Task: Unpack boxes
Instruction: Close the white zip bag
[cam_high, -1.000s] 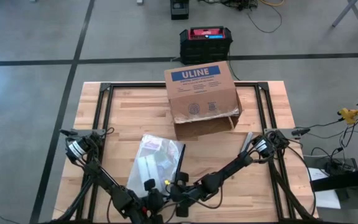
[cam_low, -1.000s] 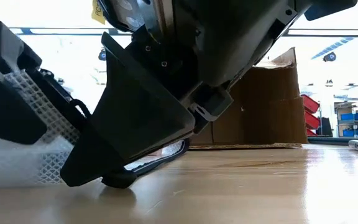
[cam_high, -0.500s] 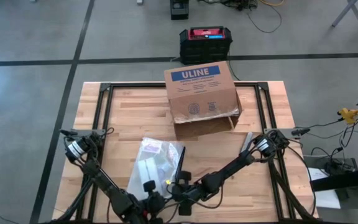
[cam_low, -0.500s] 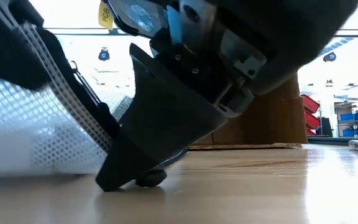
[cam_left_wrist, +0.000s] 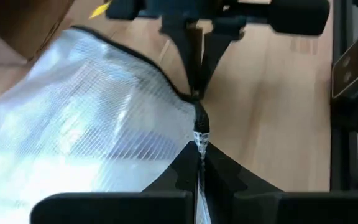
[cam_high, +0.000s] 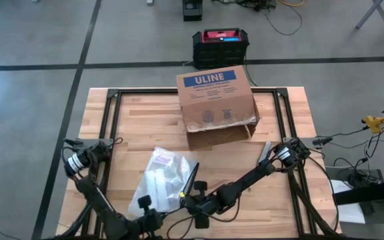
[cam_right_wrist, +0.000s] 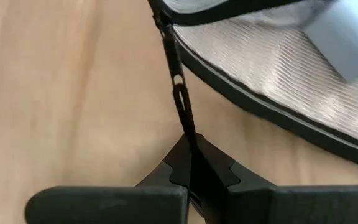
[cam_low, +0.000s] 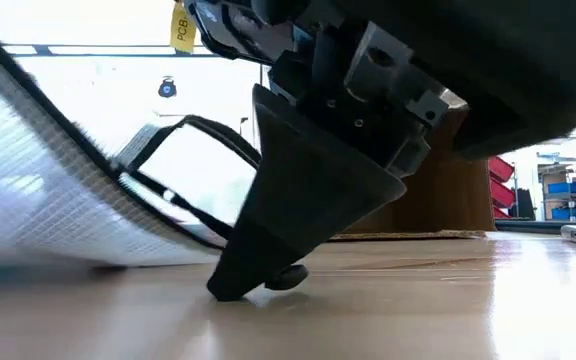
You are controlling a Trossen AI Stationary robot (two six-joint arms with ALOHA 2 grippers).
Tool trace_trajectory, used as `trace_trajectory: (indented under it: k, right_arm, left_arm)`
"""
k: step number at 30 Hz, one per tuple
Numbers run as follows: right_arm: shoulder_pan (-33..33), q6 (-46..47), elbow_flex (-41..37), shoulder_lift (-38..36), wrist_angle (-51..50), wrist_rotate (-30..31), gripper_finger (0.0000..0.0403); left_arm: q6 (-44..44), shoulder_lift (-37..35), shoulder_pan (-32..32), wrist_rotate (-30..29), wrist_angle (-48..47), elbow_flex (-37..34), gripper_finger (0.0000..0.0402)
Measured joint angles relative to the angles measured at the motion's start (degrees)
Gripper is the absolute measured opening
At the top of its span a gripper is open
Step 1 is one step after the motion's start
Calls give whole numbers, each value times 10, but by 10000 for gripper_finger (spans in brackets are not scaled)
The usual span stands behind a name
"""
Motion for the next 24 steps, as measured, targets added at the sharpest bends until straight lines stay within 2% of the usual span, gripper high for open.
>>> trace_trajectory:
  k: [5, 10, 15, 18, 24]
  right_arm:
    - [-9, -7, -3, -23, -69, 25, 0]
    - [-24, -17, -4, -37, -138, 51, 0]
    - [-31, -24, -5, -41, -127, 52, 0]
    - [-32, -32, -5, -41, -82, 32, 0]
    - [-31, -63, -5, -41, 28, -32, 0]
  left_arm:
    - [-74, 0, -30, -4, -33, -4, 0]
    - [-163, 0, -64, -39, -82, -4, 0]
    - [-209, -1, -82, -98, -70, -9, 0]
    - [-134, -1, -73, -123, 12, -15, 0]
    - [149, 16, -26, -101, 232, -25, 2]
